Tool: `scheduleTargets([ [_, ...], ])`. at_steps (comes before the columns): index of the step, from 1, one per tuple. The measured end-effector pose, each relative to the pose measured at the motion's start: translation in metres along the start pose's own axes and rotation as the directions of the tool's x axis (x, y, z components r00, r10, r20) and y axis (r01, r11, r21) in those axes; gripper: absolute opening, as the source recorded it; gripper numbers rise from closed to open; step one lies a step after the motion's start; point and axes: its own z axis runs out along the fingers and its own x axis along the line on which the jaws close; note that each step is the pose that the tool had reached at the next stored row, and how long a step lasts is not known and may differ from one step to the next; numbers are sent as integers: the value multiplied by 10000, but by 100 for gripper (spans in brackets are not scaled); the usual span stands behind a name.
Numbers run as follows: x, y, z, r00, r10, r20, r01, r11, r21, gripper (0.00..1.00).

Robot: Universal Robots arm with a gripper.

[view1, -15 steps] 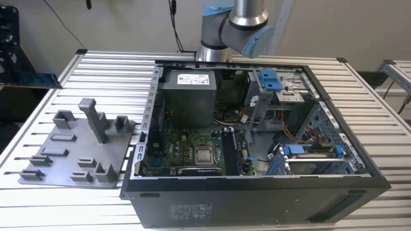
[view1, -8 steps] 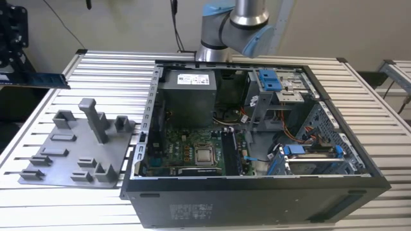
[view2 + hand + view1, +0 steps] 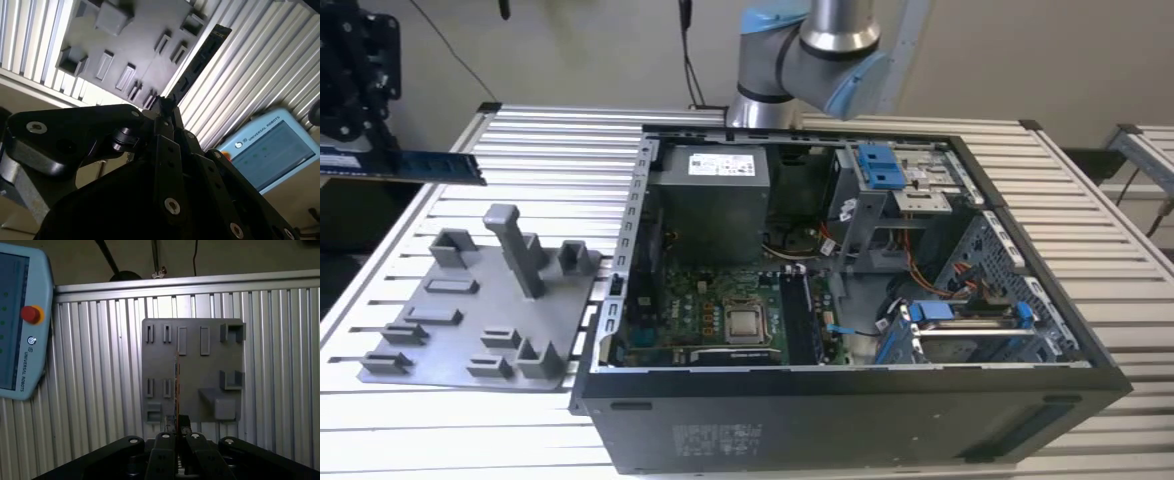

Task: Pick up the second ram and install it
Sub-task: 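Pick up the second ram and move it above second insertion slot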

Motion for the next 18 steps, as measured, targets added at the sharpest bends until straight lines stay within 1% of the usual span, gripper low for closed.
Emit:
scheduleTargets([
  [5,-8,-105,-3,10000,1,0,-1,10000,-4,14],
  [18,-30,-404,-10,10000,0,-1,0,10000,-19,14],
])
